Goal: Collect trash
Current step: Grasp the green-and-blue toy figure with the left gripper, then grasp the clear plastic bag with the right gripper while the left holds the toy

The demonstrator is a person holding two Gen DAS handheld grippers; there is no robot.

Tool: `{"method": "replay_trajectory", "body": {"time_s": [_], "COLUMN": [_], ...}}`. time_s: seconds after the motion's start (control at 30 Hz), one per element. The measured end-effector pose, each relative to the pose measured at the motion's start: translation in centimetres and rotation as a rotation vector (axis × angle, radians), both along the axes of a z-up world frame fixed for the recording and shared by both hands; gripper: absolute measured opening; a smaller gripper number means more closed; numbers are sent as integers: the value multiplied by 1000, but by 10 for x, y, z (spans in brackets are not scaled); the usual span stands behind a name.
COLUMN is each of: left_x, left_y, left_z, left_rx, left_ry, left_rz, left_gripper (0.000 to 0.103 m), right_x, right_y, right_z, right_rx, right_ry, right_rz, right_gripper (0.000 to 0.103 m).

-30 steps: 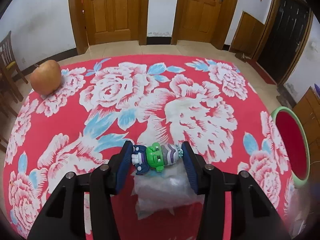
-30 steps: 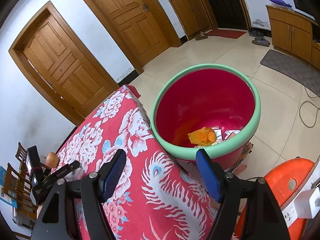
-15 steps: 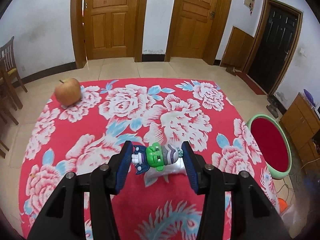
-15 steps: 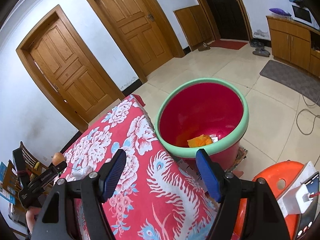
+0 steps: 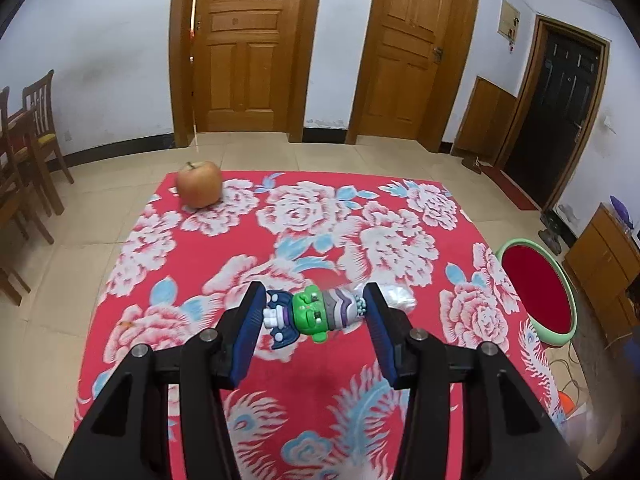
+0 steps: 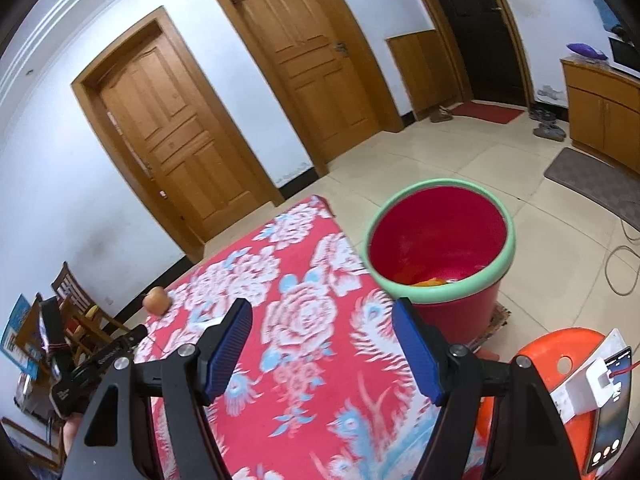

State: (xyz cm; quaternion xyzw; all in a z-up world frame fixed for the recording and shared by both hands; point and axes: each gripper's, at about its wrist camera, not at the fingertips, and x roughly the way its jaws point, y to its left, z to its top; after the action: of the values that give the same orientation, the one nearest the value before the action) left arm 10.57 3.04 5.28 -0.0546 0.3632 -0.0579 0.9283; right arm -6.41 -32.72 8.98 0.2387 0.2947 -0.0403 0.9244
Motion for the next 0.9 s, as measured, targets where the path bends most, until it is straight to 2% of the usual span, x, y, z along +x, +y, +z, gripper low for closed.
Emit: {"method": "replay_trajectory", "body": {"time_s": [0.3, 0.6, 0.9], "left_x": [-14, 2, 26], "left_y": [31, 49, 57], "left_z": [-2, -25, -51], "left_rx": [10, 15, -3], "left_ry": [-10, 22, 60], "left_rz": [55, 95, 102], "left_gripper": [50, 50, 50], "right_x": [6, 54, 103], "right_y": [52, 108, 151], "right_z": [9, -16, -41], "right_rx": [-23, -51, -92], "right_ry": [1, 78, 127], "right_rz": [128, 264, 326], "right_gripper": [75, 75, 75]}}
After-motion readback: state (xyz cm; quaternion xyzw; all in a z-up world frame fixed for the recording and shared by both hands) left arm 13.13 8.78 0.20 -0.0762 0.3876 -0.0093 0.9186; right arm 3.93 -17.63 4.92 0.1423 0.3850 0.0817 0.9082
